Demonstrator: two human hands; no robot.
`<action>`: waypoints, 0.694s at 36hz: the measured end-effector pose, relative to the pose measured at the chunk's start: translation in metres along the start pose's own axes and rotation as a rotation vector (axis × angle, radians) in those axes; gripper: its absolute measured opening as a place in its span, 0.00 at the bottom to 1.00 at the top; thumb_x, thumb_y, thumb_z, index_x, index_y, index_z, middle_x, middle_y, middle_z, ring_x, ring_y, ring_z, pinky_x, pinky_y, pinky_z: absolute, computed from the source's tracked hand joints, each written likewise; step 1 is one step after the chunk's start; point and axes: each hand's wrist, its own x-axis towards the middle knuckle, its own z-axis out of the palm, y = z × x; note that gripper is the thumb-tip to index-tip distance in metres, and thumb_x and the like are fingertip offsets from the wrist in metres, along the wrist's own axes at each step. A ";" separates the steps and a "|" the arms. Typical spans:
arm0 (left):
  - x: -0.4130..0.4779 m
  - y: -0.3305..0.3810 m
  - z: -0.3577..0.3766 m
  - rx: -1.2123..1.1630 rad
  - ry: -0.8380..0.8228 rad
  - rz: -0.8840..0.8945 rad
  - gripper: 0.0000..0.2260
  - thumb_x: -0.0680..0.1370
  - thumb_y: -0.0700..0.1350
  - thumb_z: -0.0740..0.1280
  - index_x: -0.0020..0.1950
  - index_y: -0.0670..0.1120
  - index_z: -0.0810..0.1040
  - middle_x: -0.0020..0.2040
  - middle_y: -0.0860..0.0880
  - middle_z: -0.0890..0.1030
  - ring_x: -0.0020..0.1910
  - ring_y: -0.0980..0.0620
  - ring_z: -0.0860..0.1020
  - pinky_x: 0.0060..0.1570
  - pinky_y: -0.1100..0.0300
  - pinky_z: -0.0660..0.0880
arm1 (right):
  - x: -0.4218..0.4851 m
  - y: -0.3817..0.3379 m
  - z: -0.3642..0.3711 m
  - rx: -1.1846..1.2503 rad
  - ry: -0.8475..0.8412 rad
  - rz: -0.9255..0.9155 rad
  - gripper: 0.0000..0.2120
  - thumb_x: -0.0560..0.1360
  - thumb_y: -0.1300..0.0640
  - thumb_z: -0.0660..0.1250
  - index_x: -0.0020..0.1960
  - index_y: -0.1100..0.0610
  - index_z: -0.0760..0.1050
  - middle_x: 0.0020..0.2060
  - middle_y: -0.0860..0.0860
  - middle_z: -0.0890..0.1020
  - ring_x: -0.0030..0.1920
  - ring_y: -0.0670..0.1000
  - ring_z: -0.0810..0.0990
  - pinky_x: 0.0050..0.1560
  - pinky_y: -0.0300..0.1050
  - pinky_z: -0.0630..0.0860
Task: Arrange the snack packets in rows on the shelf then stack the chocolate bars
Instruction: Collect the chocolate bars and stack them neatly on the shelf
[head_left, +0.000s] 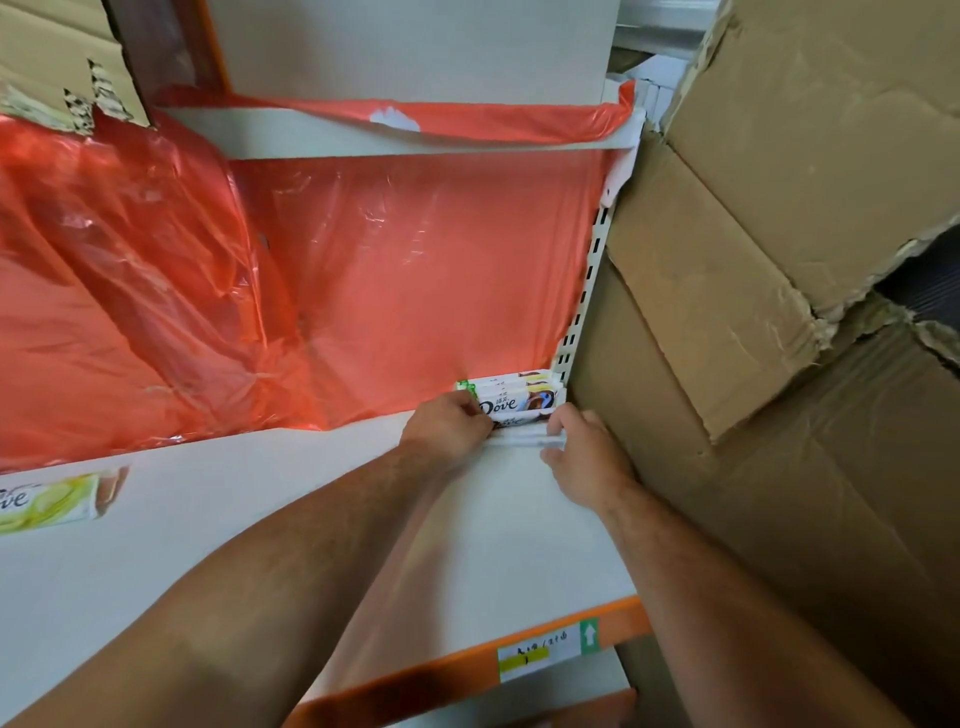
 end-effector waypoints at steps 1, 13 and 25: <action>0.000 0.000 0.000 0.011 -0.007 0.004 0.03 0.74 0.48 0.67 0.40 0.53 0.78 0.42 0.51 0.81 0.43 0.48 0.79 0.44 0.61 0.74 | -0.001 0.001 0.000 0.003 0.009 -0.005 0.08 0.76 0.57 0.69 0.49 0.50 0.70 0.49 0.48 0.71 0.44 0.55 0.74 0.40 0.45 0.71; 0.001 -0.010 -0.007 0.001 0.030 -0.019 0.06 0.79 0.47 0.65 0.50 0.50 0.82 0.47 0.47 0.83 0.44 0.45 0.82 0.47 0.58 0.79 | -0.009 0.005 0.001 0.099 -0.031 -0.080 0.13 0.77 0.57 0.69 0.60 0.47 0.79 0.53 0.45 0.74 0.53 0.49 0.77 0.52 0.42 0.73; -0.027 -0.023 -0.020 -0.207 -0.054 -0.132 0.12 0.80 0.41 0.64 0.37 0.48 0.78 0.37 0.47 0.81 0.33 0.47 0.76 0.29 0.60 0.73 | -0.023 -0.009 -0.016 0.319 -0.145 0.009 0.06 0.80 0.55 0.65 0.45 0.52 0.79 0.31 0.47 0.78 0.35 0.50 0.78 0.33 0.40 0.69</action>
